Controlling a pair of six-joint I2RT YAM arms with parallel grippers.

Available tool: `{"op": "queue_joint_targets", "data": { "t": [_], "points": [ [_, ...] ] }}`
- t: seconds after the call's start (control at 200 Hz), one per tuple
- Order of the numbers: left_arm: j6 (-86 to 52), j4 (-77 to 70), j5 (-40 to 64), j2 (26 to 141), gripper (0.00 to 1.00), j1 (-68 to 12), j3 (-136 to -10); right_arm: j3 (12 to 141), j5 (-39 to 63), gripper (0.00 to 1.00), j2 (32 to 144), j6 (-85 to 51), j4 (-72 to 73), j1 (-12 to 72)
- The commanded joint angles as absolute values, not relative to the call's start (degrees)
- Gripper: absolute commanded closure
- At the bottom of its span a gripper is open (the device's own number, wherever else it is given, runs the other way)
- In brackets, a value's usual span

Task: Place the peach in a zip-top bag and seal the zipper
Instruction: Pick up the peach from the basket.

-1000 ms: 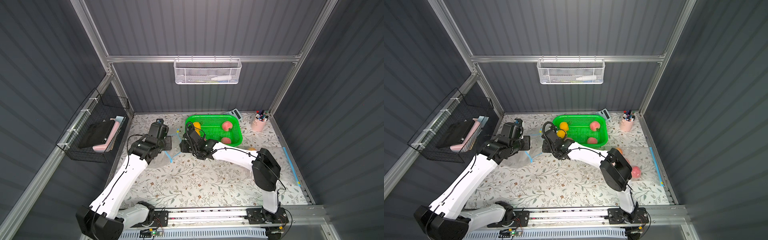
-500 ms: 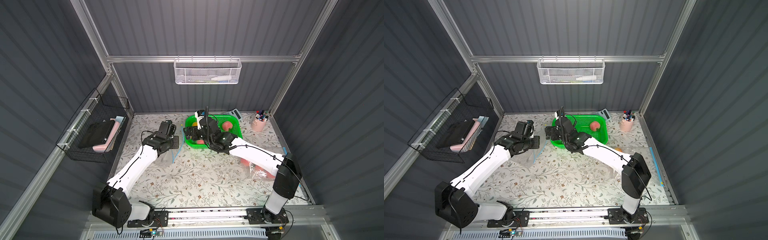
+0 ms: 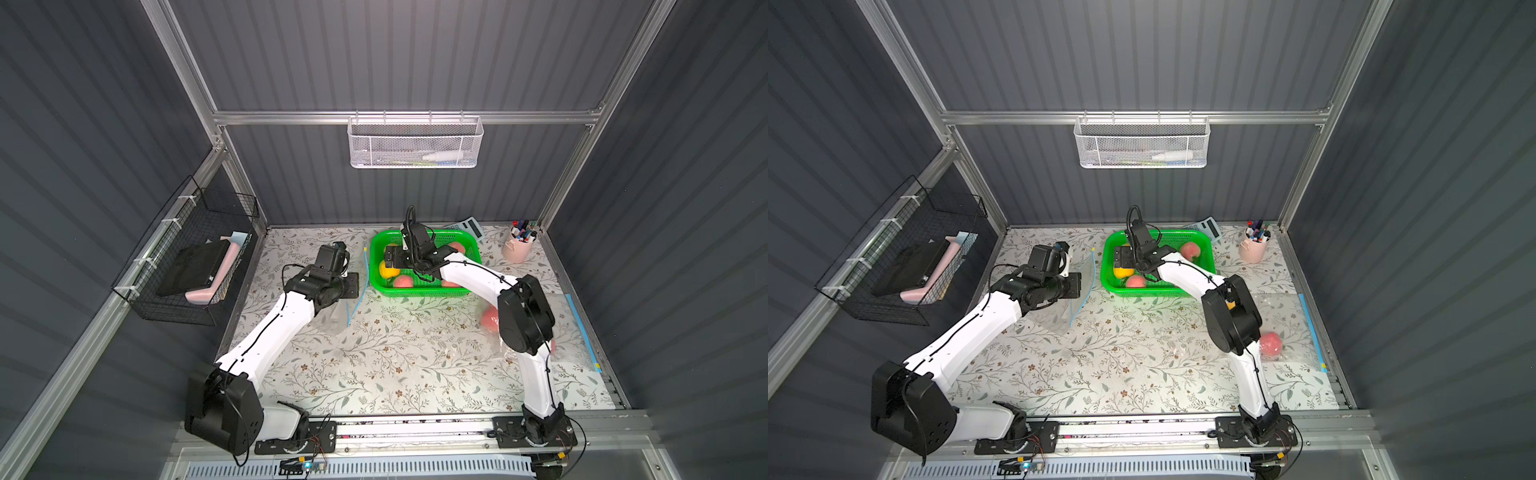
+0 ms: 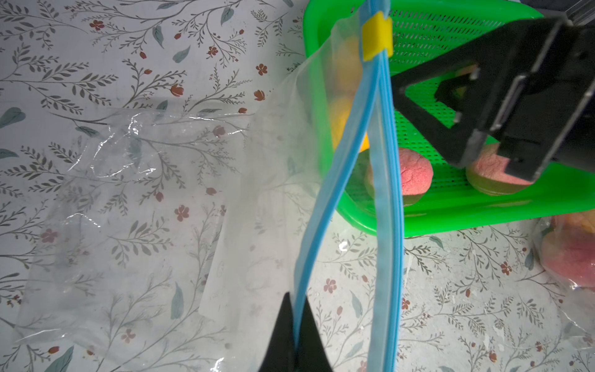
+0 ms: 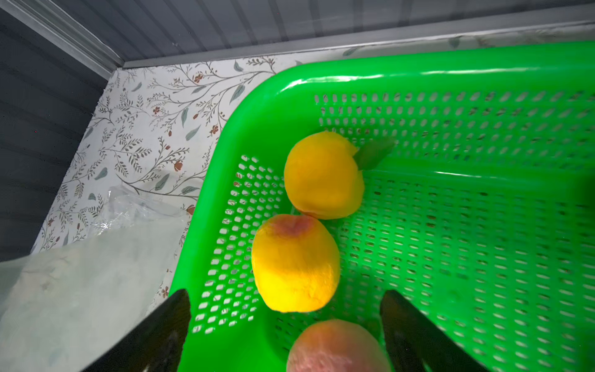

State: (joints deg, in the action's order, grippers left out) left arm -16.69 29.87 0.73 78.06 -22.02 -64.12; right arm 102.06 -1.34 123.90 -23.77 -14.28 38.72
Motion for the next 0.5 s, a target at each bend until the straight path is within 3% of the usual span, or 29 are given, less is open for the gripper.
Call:
{"op": "queue_joint_targets", "data": {
  "t": [0.0, 0.3, 0.495],
  "points": [
    [-15.28, 28.65, 2.11, 78.01, 1.00, -21.71, -63.71, 106.08, 1.59, 0.09, 127.02, -23.51, -16.89, 38.33],
    [-14.88, 28.05, 2.79, 77.86, 1.00, -21.80, -63.32, 107.75, 5.23, 0.12, 131.86, -24.29, -17.84, 37.96],
    [-14.91, 27.61, 3.50, 77.96, 1.00, -21.77, -63.17, 107.93, 4.77, 0.25, 132.53, -25.08, -17.47, 37.30]
  ]
}}
